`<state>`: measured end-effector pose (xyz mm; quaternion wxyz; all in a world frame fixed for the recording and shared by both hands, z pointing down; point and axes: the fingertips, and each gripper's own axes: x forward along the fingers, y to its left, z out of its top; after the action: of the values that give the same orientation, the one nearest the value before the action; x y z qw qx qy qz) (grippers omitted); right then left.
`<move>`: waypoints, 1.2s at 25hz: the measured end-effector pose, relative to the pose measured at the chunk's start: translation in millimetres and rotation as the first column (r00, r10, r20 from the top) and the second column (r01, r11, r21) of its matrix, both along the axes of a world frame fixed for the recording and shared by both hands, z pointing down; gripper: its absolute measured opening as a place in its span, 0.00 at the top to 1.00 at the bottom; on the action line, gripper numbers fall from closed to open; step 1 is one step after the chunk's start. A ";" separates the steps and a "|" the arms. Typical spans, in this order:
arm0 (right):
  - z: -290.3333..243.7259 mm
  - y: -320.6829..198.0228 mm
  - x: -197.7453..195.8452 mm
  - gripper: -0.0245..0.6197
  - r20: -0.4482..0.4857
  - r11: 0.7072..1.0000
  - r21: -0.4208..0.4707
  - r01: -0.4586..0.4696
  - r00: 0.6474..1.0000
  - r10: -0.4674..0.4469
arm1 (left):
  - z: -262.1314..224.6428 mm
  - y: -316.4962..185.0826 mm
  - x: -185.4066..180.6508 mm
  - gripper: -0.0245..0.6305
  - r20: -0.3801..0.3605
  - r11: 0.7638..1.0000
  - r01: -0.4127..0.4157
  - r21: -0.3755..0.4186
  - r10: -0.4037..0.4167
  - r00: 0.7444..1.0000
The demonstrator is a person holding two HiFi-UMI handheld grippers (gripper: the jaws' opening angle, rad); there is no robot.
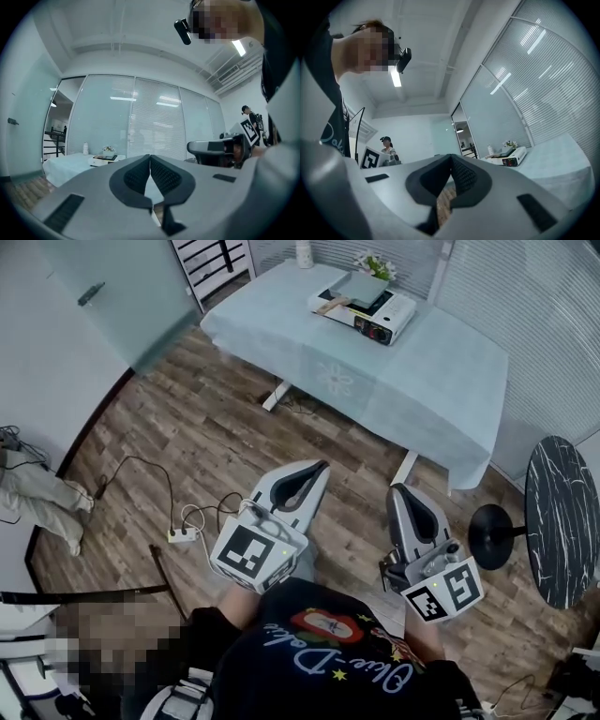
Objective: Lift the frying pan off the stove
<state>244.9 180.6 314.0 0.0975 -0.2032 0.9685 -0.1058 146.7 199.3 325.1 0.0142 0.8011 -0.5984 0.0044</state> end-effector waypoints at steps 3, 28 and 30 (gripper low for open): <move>0.0 -22.5 -18.3 0.96 -0.006 1.000 0.007 -0.016 1.000 0.016 | 2.6 -21.5 -21.2 0.95 -0.004 1.000 -0.009 -0.002 0.009 1.000; 28.7 -194.3 -177.8 0.96 -0.083 0.995 -0.061 -0.084 0.993 0.079 | 26.5 -156.1 -213.6 0.95 -0.082 0.998 0.015 -0.053 -0.020 0.996; 28.0 -206.2 -190.0 0.96 -0.082 0.993 -0.067 -0.094 0.993 0.089 | 25.7 -165.8 -227.6 0.95 -0.088 0.999 0.011 -0.051 -0.016 0.996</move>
<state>54.9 -25.6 342.0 0.0567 -0.2547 0.9569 -0.1271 -80.8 33.5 350.8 0.0610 0.7958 -0.6023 -0.0158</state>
